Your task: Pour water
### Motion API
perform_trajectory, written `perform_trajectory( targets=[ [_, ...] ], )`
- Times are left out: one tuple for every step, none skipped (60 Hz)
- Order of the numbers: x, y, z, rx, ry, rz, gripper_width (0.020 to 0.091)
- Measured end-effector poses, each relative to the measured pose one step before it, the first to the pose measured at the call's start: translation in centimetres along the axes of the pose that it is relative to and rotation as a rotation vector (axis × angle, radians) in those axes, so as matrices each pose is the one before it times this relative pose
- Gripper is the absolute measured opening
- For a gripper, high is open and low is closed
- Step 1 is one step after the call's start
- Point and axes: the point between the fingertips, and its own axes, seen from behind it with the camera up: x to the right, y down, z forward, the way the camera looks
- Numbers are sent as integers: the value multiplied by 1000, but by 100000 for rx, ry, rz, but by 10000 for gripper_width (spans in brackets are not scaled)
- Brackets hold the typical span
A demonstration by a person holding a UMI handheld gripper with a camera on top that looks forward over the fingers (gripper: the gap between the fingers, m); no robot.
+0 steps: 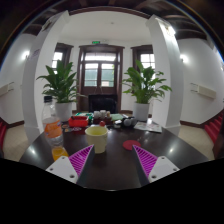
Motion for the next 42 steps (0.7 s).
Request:
perform_trajectory(
  targets=[
    [-311,143,-95,-418,-758,-140,746],
    [-305,128,-102,-282,-538,-129,746],
    [-474,200,-142,-337,-560,-24,745],
    [-455,194,-132,-424,-590,82,746],
    [-766,421,-180,-427,-706,98,746],
    [-743,312,-163,-331,-794,161,747],
    [459,-563,98,-187,-807,-49,746],
    [-1401,746,-205,220,-1138,388,746],
    [-1466,459,-261,470,-988,228,745],
    [-1034,194,-168,456,-1217,343,747],
    [-1002,186,-112,508,-1300,379,748],
    [-1016,100,-126,372,-1420,458,750],
    [-1008,135,-90,273,-1462,527,748],
    [-960,127,-49,227,-1422,624,751],
    [-877,46,-19,189,-1312,626,752],
    [-834,43,-10,164,-1280,751,757],
    [-783,-33,40,312,-1355,755,759],
    [-750,-123,123,506,-1316,653,759],
    [-664,-129,138,503,-1230,560,756],
    [-636,-157,137,378,-1272,500,758],
    [-613,-106,175,187,-1218,463,756],
    [-541,-126,263,96,-1121,375,757],
    [-455,-185,270,114,-1023,176,756],
    [-395,-162,360,211,-790,30,757],
    [-334,-166,369,207,-586,-107,757],
    [-284,-185,344,205,-433,-174,756],
    [-210,-174,365,149,-369,-293,758],
    [-205,-170,361,124,-308,-328,759],
    [-210,-158,379,138,-265,-291,759],
    [-195,-191,387,193,-276,-263,759],
    [-150,-210,386,289,-308,-240,760],
    [-138,-201,404,320,-289,-308,759],
    [-111,-210,382,310,-200,-334,758],
    [-72,-209,380,263,-40,-311,756],
    [-37,-148,383,154,118,-281,758],
    [-73,-147,338,60,168,-404,758],
    [-25,-127,395,26,143,-449,756],
    [-37,-111,398,-22,157,-478,754],
    [29,-108,446,-10,132,-598,755],
    [52,-134,385,7,144,-544,754],
    [21,-123,366,-39,204,-550,753],
    [6,-138,313,-17,70,-466,755]
  ],
)
